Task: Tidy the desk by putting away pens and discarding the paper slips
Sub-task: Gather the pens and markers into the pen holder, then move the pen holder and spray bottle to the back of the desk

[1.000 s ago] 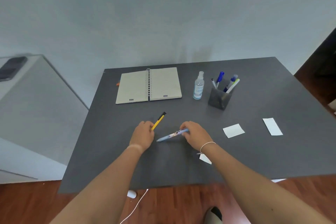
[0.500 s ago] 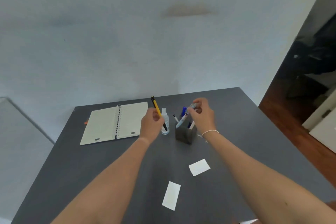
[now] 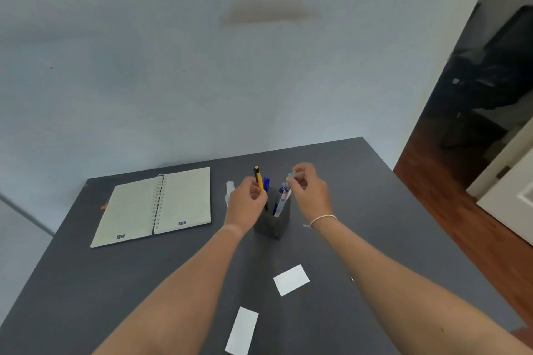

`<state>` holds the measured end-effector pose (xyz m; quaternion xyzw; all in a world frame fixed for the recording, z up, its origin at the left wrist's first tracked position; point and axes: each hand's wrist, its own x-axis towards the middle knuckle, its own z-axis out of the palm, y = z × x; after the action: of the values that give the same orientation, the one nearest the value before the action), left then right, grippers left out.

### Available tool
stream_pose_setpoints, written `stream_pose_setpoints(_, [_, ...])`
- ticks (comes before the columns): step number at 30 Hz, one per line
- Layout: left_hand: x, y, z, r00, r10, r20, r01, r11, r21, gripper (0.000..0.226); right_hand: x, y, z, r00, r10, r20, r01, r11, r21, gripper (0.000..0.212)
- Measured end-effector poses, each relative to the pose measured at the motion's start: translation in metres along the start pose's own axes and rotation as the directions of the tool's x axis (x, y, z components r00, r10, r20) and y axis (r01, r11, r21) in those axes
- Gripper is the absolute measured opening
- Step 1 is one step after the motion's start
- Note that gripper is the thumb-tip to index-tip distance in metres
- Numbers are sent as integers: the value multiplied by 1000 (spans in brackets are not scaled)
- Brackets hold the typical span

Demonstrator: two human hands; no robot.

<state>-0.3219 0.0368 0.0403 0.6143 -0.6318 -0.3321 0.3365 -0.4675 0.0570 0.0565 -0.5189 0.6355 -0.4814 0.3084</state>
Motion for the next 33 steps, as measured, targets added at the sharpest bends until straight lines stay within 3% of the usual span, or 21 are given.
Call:
stream_pose_setpoints(6, [2,-19,2,998,-30,52,29,999,32,12,-7,21,16,995,47,91,-40,996,-76,9])
stream_pose_setpoints(10, [-2,-25,-2,998,-2,57,1,1000,15,9,-12,29,25,998,26,52,-17,986,-164,11])
stream_pose_setpoints(13, [-8,-28,-7,997,5,72,-2,999,-41,20,-17,33,32,1000,19,9,-17,981,-196,15])
stream_pose_setpoints(22, [-19,-51,-16,995,-48,87,60,989,-133,26,-51,42,42,989,109,-103,-112,994,-19,29])
stream_pose_setpoints(33, [-12,-72,-12,934,-125,336,165,982,-93,53,-71,55,56,960,278,-34,-280,959,-52,60])
